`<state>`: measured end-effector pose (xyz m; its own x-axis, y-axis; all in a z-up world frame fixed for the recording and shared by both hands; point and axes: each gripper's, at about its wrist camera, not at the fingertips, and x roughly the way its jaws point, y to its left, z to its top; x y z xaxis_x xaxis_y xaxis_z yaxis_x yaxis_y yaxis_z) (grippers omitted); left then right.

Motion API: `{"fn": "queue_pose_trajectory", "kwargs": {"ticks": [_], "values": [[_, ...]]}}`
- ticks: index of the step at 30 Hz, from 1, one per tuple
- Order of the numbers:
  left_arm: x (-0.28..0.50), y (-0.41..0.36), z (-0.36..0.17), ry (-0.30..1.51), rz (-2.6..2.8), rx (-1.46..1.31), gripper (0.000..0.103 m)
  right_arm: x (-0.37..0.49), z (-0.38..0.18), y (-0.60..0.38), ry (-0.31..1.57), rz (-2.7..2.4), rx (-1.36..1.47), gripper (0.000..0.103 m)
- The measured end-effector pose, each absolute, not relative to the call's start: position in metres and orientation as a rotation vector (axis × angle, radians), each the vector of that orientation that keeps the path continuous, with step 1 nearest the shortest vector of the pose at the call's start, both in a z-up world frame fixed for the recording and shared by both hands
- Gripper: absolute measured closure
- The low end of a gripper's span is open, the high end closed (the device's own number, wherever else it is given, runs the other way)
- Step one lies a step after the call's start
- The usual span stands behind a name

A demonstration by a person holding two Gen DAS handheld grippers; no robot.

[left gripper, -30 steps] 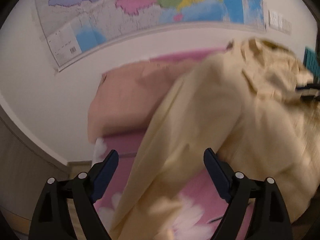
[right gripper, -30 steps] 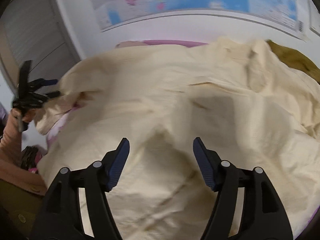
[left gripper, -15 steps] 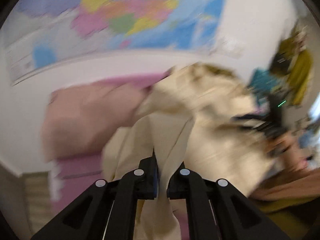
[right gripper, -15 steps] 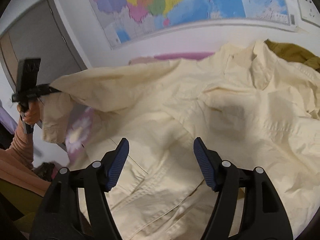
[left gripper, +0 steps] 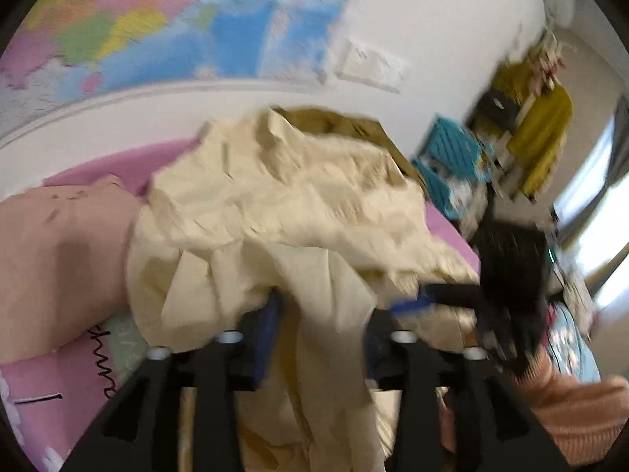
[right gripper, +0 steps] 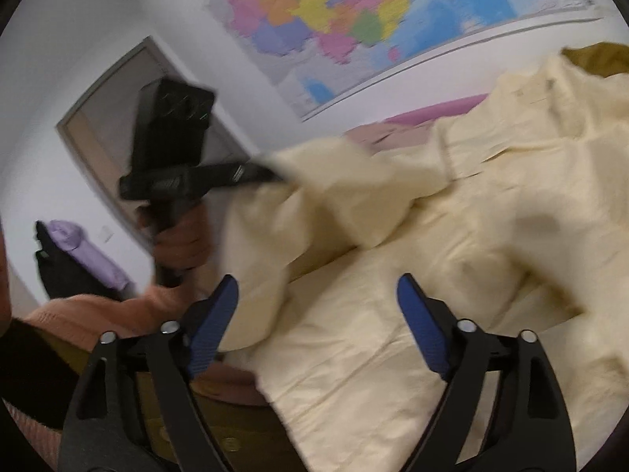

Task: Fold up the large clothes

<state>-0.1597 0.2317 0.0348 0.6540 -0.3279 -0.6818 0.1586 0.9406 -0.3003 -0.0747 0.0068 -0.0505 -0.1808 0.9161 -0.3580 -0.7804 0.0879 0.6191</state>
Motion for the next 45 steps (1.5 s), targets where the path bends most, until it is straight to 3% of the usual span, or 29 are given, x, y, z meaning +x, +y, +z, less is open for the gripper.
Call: {"fn": "queue_pose_trajectory", "kwargs": {"ticks": [1, 2, 8, 9, 10, 11, 12, 15, 18, 23, 27, 30, 31, 33, 34, 37, 39, 45], "values": [[-0.161, 0.233, 0.036, 0.804, -0.289, -0.236, 0.033, -0.084, -0.051, 0.013, 0.866, 1.557, 0.187, 0.018], [-0.162, 0.234, 0.037, 0.791, -0.305, -0.257, 0.012, -0.093, -0.050, 0.021, 0.862, 1.575, 0.155, 0.018], [-0.191, 0.223, 0.056, 0.654, -0.332, -0.231, 0.009, -0.127, -0.062, 0.066, 0.867, 1.587, 0.063, 0.017], [-0.190, 0.222, 0.055, 0.651, -0.322, -0.224, 0.009, -0.127, -0.067, 0.072, 0.889, 1.560, 0.048, 0.022], [-0.192, 0.224, 0.053, 0.645, -0.299, -0.224, 0.009, -0.127, -0.072, 0.077, 0.910, 1.530, 0.030, 0.034], [-0.194, 0.227, 0.051, 0.641, -0.285, -0.224, 0.009, -0.123, -0.075, 0.080, 0.933, 1.519, 0.019, 0.061], [-0.196, 0.232, 0.048, 0.630, -0.237, -0.202, 0.009, -0.119, -0.073, 0.079, 0.938, 1.520, 0.018, 0.076], [-0.200, 0.247, 0.031, 0.610, -0.109, -0.140, 0.011, -0.100, -0.043, 0.051, 0.867, 1.502, -0.028, 0.088], [-0.201, 0.259, 0.008, 0.653, -0.076, -0.115, 0.021, -0.077, 0.001, 0.017, 0.810, 1.429, -0.141, 0.088], [-0.192, 0.246, -0.043, 0.763, -0.079, 0.039, 0.025, -0.048, 0.027, -0.009, 0.833, 1.226, -0.479, 0.088], [-0.176, 0.258, -0.081, 0.879, 0.043, 0.077, 0.069, -0.030, -0.012, -0.015, 0.949, 1.092, -0.577, 0.084], [-0.186, 0.277, -0.085, 0.864, 0.025, -0.009, 0.080, -0.020, -0.032, -0.018, 1.010, 1.077, -0.531, 0.075], [-0.192, 0.279, -0.083, 0.849, 0.021, -0.003, 0.082, -0.019, -0.029, -0.019, 1.006, 1.100, -0.492, 0.071], [-0.206, 0.279, -0.082, 0.826, 0.017, 0.037, 0.082, -0.014, -0.006, -0.022, 0.931, 1.177, -0.385, 0.040], [-0.212, 0.280, -0.083, 0.823, 0.014, 0.041, 0.082, -0.011, 0.007, -0.023, 0.897, 1.229, -0.301, 0.033], [-0.219, 0.286, -0.088, 0.834, 0.019, 0.007, 0.080, 0.005, 0.031, -0.004, 0.847, 1.360, -0.111, 0.036], [-0.220, 0.287, -0.090, 0.821, 0.026, 0.001, 0.077, 0.013, 0.029, 0.028, 0.877, 1.379, -0.086, 0.045], [-0.216, 0.283, -0.092, 0.803, 0.029, -0.015, 0.076, 0.049, -0.034, 0.157, 1.088, 1.308, -0.139, 0.050]]}}
